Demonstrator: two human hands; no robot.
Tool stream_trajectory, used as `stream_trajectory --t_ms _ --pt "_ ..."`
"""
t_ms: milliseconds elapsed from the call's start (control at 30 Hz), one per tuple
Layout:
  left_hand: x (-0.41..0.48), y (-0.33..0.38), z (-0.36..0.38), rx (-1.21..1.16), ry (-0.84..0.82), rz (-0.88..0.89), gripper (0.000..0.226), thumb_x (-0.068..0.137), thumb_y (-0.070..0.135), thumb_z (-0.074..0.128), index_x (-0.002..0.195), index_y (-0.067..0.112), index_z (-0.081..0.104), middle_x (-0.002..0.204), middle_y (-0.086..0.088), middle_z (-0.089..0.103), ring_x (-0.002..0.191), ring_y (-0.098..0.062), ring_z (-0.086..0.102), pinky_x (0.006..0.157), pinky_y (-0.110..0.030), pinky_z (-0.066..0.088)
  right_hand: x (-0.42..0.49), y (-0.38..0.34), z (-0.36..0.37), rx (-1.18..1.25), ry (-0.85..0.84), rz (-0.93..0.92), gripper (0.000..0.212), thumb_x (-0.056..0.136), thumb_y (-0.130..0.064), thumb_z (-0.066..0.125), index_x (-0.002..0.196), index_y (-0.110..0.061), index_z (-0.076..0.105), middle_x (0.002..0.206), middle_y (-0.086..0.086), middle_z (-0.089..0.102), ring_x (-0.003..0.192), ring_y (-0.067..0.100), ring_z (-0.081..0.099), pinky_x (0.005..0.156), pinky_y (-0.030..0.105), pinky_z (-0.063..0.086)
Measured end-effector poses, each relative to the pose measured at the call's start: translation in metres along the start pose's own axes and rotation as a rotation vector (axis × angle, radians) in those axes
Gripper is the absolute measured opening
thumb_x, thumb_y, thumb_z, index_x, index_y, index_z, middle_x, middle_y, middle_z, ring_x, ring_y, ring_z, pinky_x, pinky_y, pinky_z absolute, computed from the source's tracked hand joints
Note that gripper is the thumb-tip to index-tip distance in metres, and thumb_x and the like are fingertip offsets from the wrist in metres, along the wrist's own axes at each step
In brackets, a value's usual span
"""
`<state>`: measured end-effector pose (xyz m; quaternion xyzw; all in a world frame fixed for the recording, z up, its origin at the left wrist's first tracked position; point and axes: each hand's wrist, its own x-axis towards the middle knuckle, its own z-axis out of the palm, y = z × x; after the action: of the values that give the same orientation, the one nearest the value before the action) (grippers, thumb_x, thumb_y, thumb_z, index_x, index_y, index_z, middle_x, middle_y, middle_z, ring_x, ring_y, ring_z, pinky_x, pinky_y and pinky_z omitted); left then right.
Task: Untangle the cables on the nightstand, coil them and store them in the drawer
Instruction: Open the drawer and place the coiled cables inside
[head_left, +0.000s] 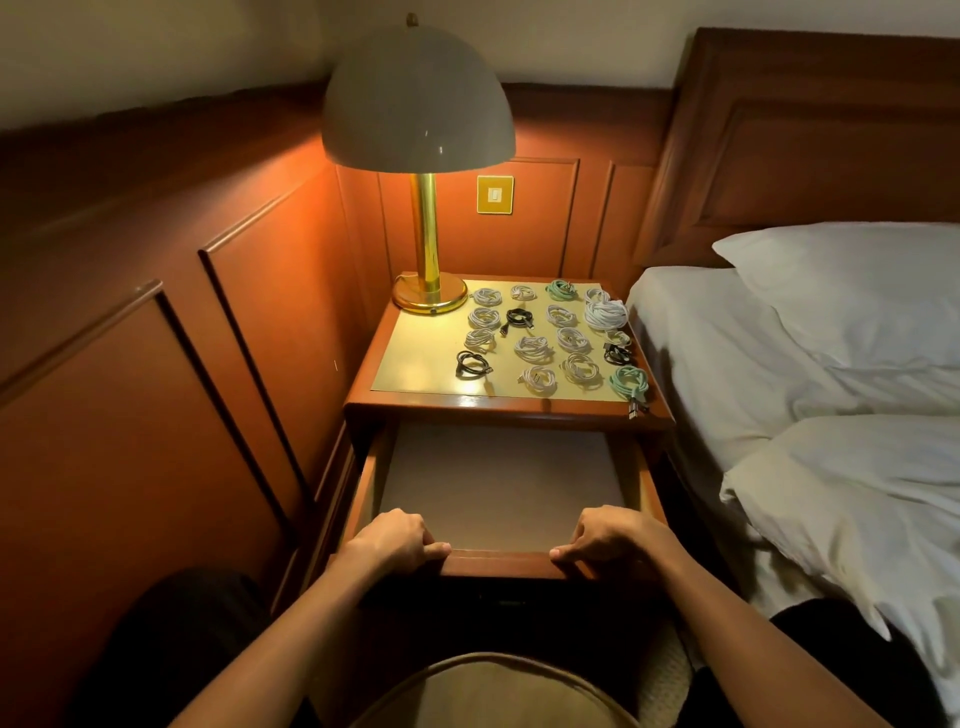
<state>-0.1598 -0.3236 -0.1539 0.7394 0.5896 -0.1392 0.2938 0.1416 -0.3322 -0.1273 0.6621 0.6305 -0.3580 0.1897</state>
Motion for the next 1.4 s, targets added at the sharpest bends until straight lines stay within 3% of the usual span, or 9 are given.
stream_trajectory --t_ms 200,467,633,867,933,1000,1067,1167,1400 --pt "-0.008 -0.015 0.004 0.015 0.021 0.024 0.050 0.097 0.060 0.047 0.110 0.023 0.076 0.099 0.002 0.074 0.084 -0.011 0.068 0.073 -0.023 0.053 0.003 -0.008 0.015 0.016 -0.035 -0.029 0.050 0.089 -0.064 0.059 0.088 -0.016 0.071 0.080 -0.003 0.063 0.073 0.012 0.058 0.065 0.025 0.044" --pt "-0.014 -0.011 0.006 0.037 0.066 0.033 0.050 0.098 0.058 0.047 0.109 0.019 0.077 0.098 0.000 0.074 0.082 -0.012 0.068 0.076 -0.027 0.055 -0.001 -0.010 0.010 0.043 -0.074 -0.012 0.053 0.088 -0.063 0.062 0.100 -0.012 0.071 0.084 -0.002 0.062 0.080 0.013 0.060 0.068 0.026 0.048" --pt "-0.016 -0.004 0.021 0.038 0.068 0.059 0.049 0.096 0.060 0.048 0.112 0.022 0.076 0.099 0.001 0.075 0.082 -0.009 0.067 0.073 -0.024 0.056 -0.002 0.002 0.007 0.073 -0.131 0.023 0.061 0.083 -0.064 0.067 0.116 -0.012 0.072 0.112 0.001 0.069 0.103 0.018 0.066 0.083 0.029 0.057" --pt "-0.020 0.000 0.016 0.051 0.047 0.054 0.043 0.096 0.058 0.051 0.114 0.027 0.074 0.106 0.005 0.074 0.088 -0.008 0.067 0.081 -0.029 0.059 -0.002 -0.001 0.000 0.079 -0.228 0.003 0.051 0.090 -0.052 0.067 0.125 -0.015 0.069 0.118 0.002 0.068 0.102 0.019 0.067 0.086 0.032 0.058" --pt "-0.015 0.008 -0.001 0.034 0.082 0.078 0.034 0.094 0.056 0.058 0.109 0.031 0.075 0.105 0.009 0.074 0.088 -0.007 0.068 0.081 -0.031 0.059 -0.005 0.002 -0.016 0.140 -0.237 -0.049 0.038 0.092 -0.043 0.069 0.120 -0.016 0.071 0.109 0.002 0.072 0.089 0.016 0.070 0.075 0.026 0.057" --pt "-0.005 0.022 -0.026 -0.031 0.220 0.118 0.027 0.092 0.053 0.062 0.103 0.033 0.075 0.102 0.011 0.075 0.087 -0.008 0.069 0.082 -0.033 0.059 -0.011 0.008 -0.043 0.271 -0.065 -0.142 0.023 0.092 -0.034 0.070 0.106 -0.016 0.074 0.098 0.005 0.077 0.078 0.014 0.073 0.066 0.023 0.056" --pt "0.009 0.046 -0.056 -0.139 0.354 0.170 0.019 0.093 0.047 0.065 0.100 0.033 0.075 0.099 0.013 0.074 0.087 -0.005 0.067 0.083 -0.034 0.059 -0.013 0.018 -0.078 0.380 0.320 -0.195 0.018 0.091 -0.031 0.072 0.098 -0.015 0.075 0.090 0.005 0.076 0.075 0.014 0.073 0.066 0.023 0.058" --pt "0.041 0.093 -0.101 -0.201 0.550 0.228 0.013 0.093 0.038 0.066 0.101 0.032 0.074 0.102 0.011 0.073 0.089 -0.006 0.066 0.083 -0.033 0.057 0.001 0.035 -0.130 0.341 0.923 -0.054 0.034 0.084 -0.041 0.077 0.111 -0.020 0.073 0.115 0.007 0.072 0.099 0.022 0.069 0.086 0.039 0.060" --pt "0.126 0.157 -0.134 0.111 0.765 0.251 0.036 0.093 0.021 0.066 0.128 0.016 0.060 0.133 -0.009 0.050 0.102 -0.026 0.064 0.080 -0.038 0.057 0.067 0.063 -0.164 0.248 0.745 0.144 0.087 0.074 -0.059 0.078 0.144 -0.019 0.044 0.138 0.016 0.046 0.125 0.035 0.051 0.102 0.044 0.047"
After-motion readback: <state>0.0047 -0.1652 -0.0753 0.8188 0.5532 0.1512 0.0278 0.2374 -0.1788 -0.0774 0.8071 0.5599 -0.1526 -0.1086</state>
